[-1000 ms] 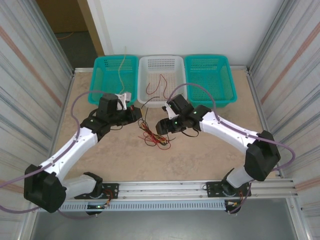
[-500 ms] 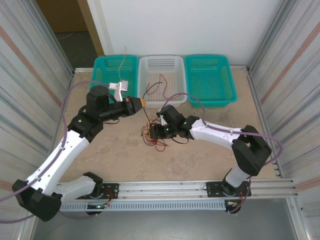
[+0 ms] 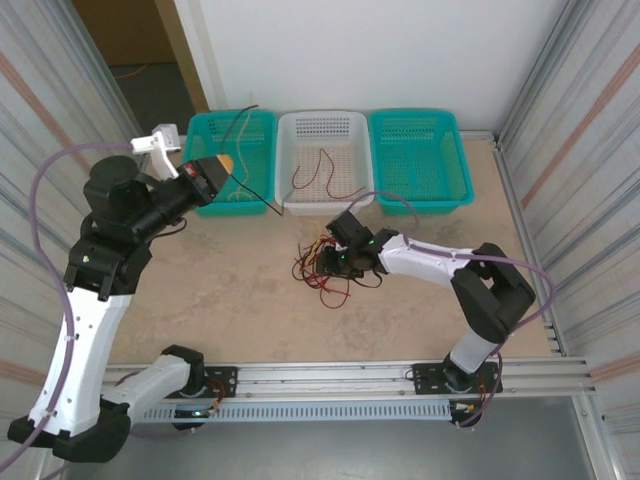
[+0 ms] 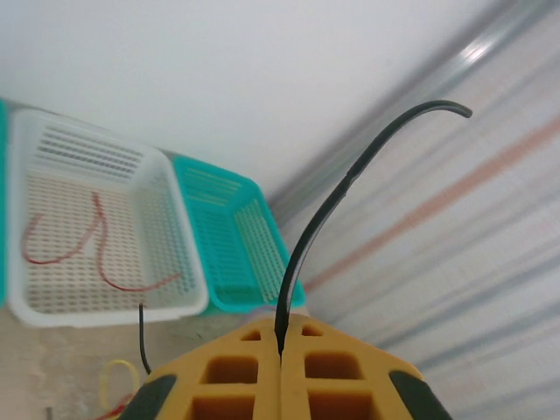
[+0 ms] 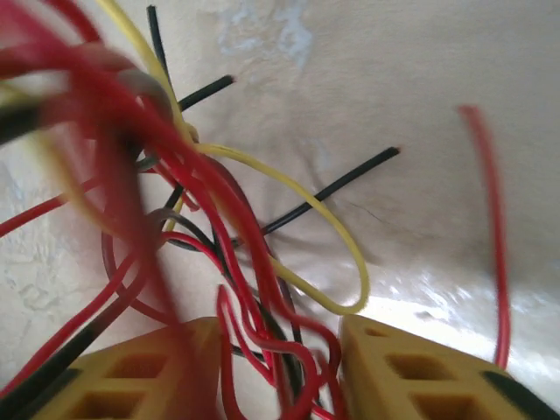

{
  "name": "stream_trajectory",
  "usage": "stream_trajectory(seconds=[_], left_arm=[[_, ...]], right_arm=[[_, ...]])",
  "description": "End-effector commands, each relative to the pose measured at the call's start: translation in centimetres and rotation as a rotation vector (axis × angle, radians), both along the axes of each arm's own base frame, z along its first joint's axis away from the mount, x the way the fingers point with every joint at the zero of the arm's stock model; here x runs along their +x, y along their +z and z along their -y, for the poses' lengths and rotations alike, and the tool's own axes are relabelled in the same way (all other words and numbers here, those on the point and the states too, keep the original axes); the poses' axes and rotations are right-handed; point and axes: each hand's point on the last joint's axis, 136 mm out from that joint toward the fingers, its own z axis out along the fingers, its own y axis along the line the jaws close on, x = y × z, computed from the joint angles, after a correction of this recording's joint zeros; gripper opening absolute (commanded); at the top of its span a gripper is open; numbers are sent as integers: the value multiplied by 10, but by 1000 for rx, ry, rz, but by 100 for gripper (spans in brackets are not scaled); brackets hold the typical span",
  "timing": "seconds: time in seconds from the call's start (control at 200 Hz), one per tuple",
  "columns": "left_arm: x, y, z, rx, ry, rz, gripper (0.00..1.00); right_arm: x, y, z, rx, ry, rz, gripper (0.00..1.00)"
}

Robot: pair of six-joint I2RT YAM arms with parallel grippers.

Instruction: Untangle the cables

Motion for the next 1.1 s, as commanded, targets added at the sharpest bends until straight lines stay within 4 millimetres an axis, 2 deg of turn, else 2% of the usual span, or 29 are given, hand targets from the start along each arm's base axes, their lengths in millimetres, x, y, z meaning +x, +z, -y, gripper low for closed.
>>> stream_trajectory(seconds=[0.0, 0.09, 0.145, 0.205, 0.261, 0.326, 0.426, 0.531, 0.691, 0.777, 0.862, 0.997, 1.052, 1.092], left_arm=[[-5, 11, -5, -16, 2, -3, 0], [-9, 17, 9, -48, -90, -8, 0], [-12, 18, 15, -79, -129, -1, 0], [-13, 15, 19, -103, -156, -12, 0], [-14, 9, 23, -114, -180, -29, 0], [-16, 2, 31, -134, -234, -52, 0], [-21, -10, 45, -159, -317, -77, 0], [-28, -15, 52, -183, -378, -75, 0], [-32, -26, 62, -202, -445, -97, 0], [-31, -35, 65, -206, -457, -121, 0], [-28, -41, 65, -200, -455, -117, 0], [-20, -52, 66, -226, -447, -138, 0], [-17, -57, 66, -243, -451, -151, 0], [-15, -60, 65, -242, -446, -155, 0]], right_arm=[[-7, 46, 24, -59, -28, 137, 55], [-21, 120, 18, -28, 45, 368, 70], [-31, 159, 15, -8, 85, 473, 73], [-38, 192, 13, 0, 117, 552, 74], [-47, 218, 6, 22, 165, 605, 75], [-58, 245, -11, 76, 250, 673, 76], [-71, 274, -36, 159, 363, 751, 76], [-66, 287, -50, 203, 387, 784, 74], [-50, 283, -60, 241, 405, 764, 66], [-50, 282, -64, 273, 425, 750, 55], [-49, 279, -65, 267, 437, 752, 35], [-50, 273, -65, 261, 452, 741, 13], [-51, 268, -67, 261, 461, 732, 0], [-49, 265, -66, 256, 455, 730, 0]])
